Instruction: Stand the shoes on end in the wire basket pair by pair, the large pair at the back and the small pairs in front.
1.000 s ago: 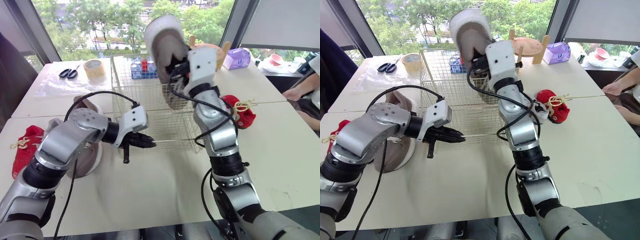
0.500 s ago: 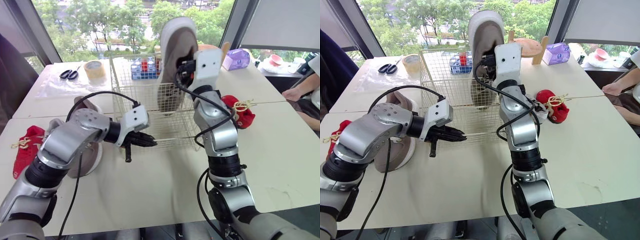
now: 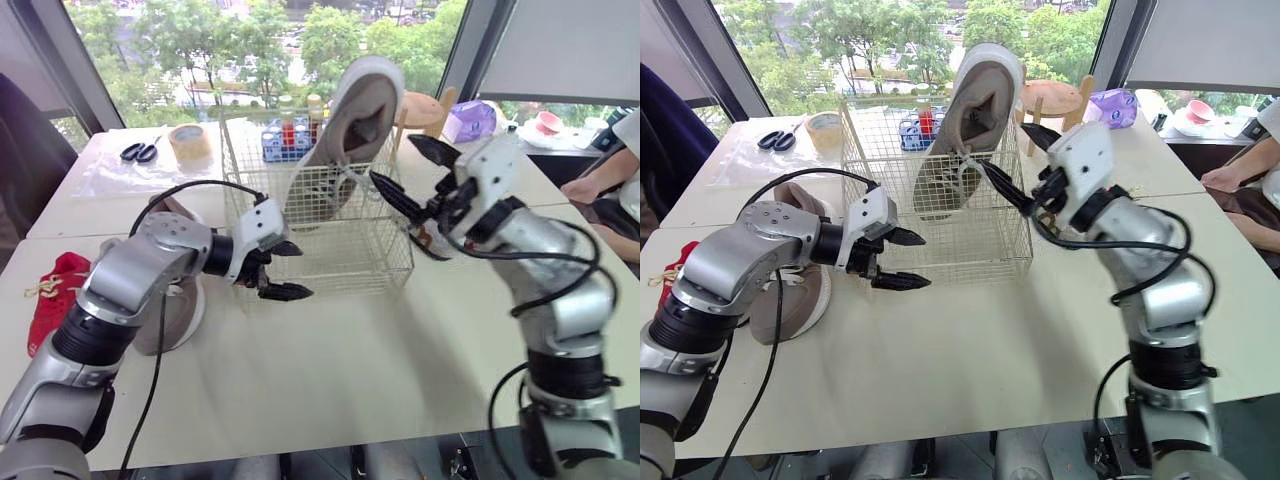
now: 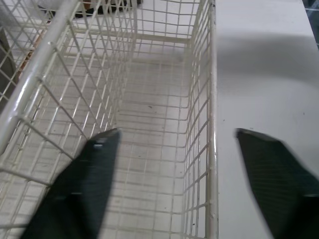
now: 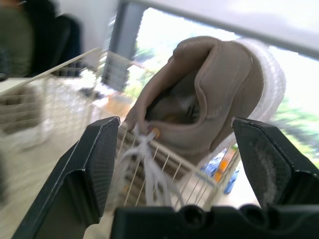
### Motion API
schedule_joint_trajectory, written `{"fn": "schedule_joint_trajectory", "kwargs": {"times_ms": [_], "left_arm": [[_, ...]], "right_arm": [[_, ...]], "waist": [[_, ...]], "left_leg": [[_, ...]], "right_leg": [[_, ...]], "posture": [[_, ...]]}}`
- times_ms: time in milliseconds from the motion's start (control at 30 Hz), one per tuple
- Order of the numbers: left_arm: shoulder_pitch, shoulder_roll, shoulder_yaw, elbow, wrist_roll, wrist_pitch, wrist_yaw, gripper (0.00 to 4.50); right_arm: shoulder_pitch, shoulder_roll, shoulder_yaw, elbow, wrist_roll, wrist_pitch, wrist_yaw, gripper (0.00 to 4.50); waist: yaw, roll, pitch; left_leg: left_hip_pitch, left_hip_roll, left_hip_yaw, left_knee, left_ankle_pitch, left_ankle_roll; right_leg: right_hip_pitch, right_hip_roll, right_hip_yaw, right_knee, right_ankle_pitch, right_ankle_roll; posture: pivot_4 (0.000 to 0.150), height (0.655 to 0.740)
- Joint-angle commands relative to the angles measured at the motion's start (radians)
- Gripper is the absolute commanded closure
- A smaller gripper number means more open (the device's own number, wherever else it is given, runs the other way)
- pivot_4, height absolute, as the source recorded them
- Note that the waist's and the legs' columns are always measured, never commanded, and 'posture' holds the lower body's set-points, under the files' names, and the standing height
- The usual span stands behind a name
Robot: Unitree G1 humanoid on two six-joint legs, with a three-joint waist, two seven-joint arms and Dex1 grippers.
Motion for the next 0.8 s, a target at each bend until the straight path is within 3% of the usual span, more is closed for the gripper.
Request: {"fn": "schedule_joint_trajectory", "kwargs": {"times_ms": [33,133,200,233,400,433,567,800], "left_arm": [[0.016,0.068,0.146,-0.053,-0.086,0.074,-0.011,0.04],[0.044,0.117,0.374,-0.124,-0.224,0.197,0.037,0.04],[0.057,0.147,0.509,-0.142,-0.290,0.267,0.077,0.00],[0.057,0.161,0.565,-0.139,-0.317,0.301,0.098,0.00],[-0.012,0.225,0.790,0.062,-0.295,0.421,0.300,0.00],[-0.018,0.245,0.790,0.102,-0.259,0.411,0.339,0.00],[-0.070,0.367,0.517,0.339,-0.059,0.458,0.477,0.00],[-0.299,0.333,0.205,0.659,0.082,0.369,0.381,0.00]], "right_arm": [[-0.058,-0.132,-0.105,-0.069,0.278,0.216,0.126,0.63],[-0.156,-0.220,-0.200,0.003,0.468,0.333,0.149,0.63],[-0.206,-0.238,-0.229,0.055,0.552,0.375,0.152,0.09],[-0.218,-0.253,-0.229,0.067,0.592,0.401,0.171,0.03],[-0.222,-0.343,-0.073,0.003,0.648,0.467,0.366,0.03],[-0.225,-0.350,-0.036,-0.011,0.628,0.449,0.406,0.03],[-0.299,-0.339,0.152,-0.012,0.473,0.304,0.586,0.03],[-0.339,-0.273,0.252,0.045,0.311,0.137,0.664,0.03]], "waist": [[-0.006,0.000,0.002],[-0.011,-0.001,0.004],[-0.008,-0.002,0.004],[-0.006,-0.002,0.004],[0.006,-0.002,0.004],[0.011,-0.003,0.004],[0.017,-0.003,0.004],[0.030,-0.009,0.002]], "left_leg": [[0.000,0.001,0.000,0.000,0.000,0.000],[-0.001,0.004,0.000,-0.001,-0.001,0.001],[-0.001,0.005,0.001,-0.001,-0.001,0.001],[-0.001,0.006,0.001,-0.001,-0.001,0.001],[-0.001,0.005,0.001,-0.001,-0.001,0.001],[-0.001,0.005,0.001,0.000,-0.001,0.001],[0.000,0.002,0.002,0.000,-0.001,0.001],[-0.008,0.000,0.002,0.002,-0.001,0.001]], "right_leg": [[0.000,0.000,0.000,0.000,0.000,0.000],[-0.002,0.000,0.000,0.000,0.001,0.001],[-0.002,0.002,0.000,-0.001,0.001,0.002],[-0.002,0.002,0.000,-0.001,0.001,0.002],[-0.001,0.002,0.000,-0.002,0.000,0.001],[-0.001,0.002,0.000,-0.002,0.000,0.001],[-0.001,0.001,0.000,-0.002,0.000,0.002],[-0.005,-0.001,-0.001,-0.003,0.000,0.003]], "posture": [[0.150,0.7400],[0.150,0.7400],[0.150,0.7400],[0.150,0.7400],[0.150,0.7400],[0.150,0.7400],[0.150,0.7400],[0.150,0.7400]]}}
